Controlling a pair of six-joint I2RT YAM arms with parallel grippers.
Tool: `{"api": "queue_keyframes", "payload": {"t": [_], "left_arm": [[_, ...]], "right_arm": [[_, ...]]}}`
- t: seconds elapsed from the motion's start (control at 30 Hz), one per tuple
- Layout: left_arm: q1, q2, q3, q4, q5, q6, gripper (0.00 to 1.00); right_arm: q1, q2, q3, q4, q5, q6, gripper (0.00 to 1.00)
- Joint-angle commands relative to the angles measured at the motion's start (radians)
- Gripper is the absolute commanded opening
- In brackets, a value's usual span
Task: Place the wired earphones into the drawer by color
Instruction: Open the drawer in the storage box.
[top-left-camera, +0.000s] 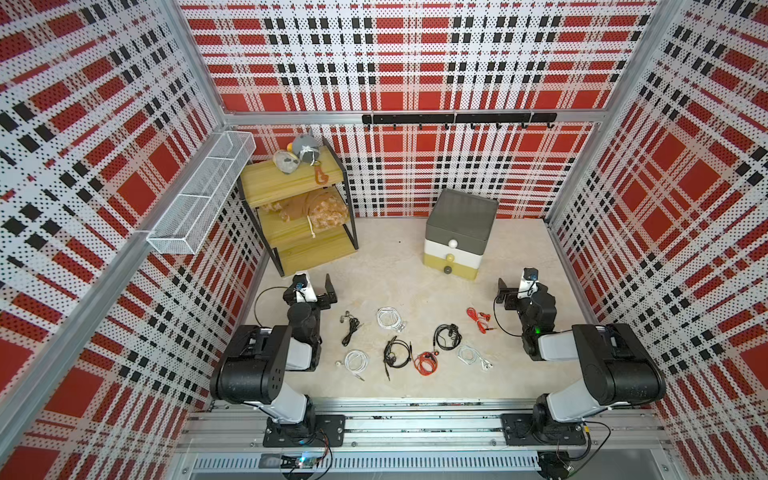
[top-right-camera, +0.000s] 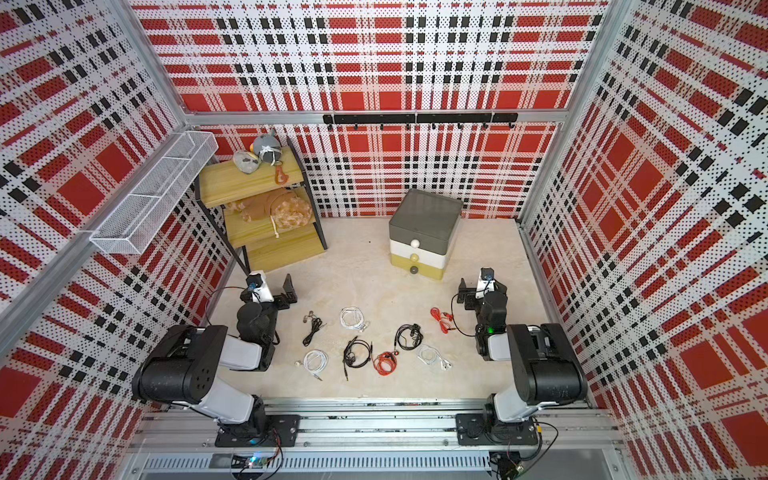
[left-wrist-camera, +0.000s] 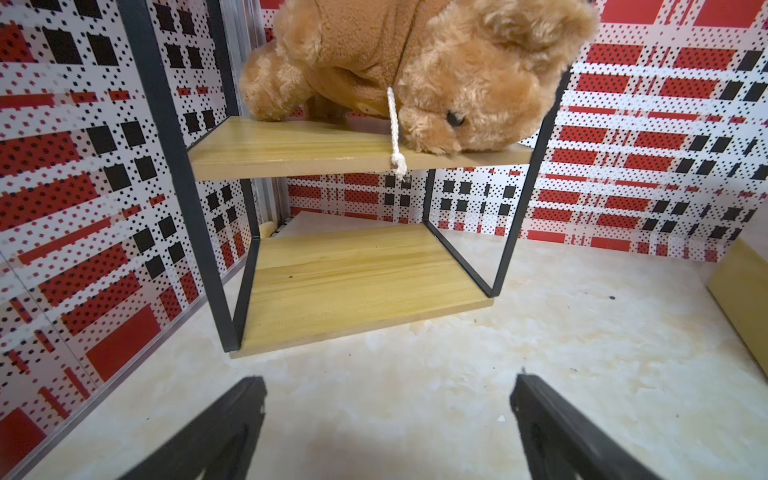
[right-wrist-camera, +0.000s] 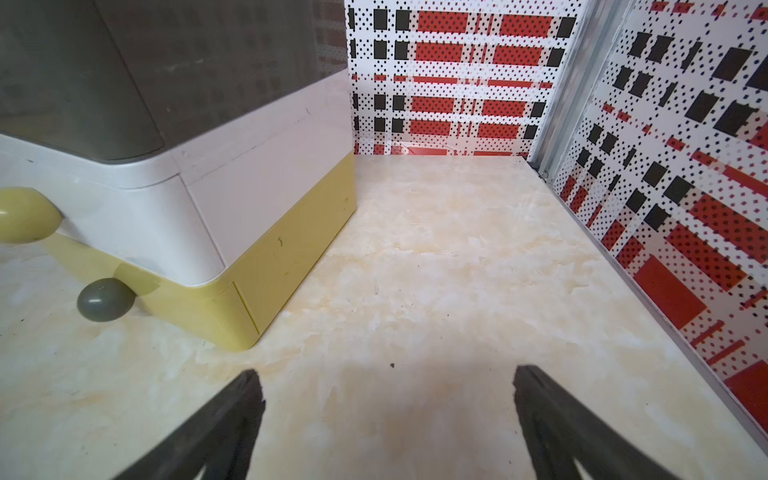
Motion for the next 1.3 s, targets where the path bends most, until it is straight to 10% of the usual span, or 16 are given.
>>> {"api": "queue_keyframes", "payload": {"t": [0.0,1.27], "left_arm": [[-0.010,0.002,0.001,0.030,-0.021,0.007,0.99],[0.003,0.005,0.003,0.032,0.007,-0.002,0.99]], "right_arm": [[-0.004,0.004,0.014,0.015,-0.002,-0.004,1.00],[-0.005,0.003,0.015,0.015,-0.002,-0.004,1.00]]}}
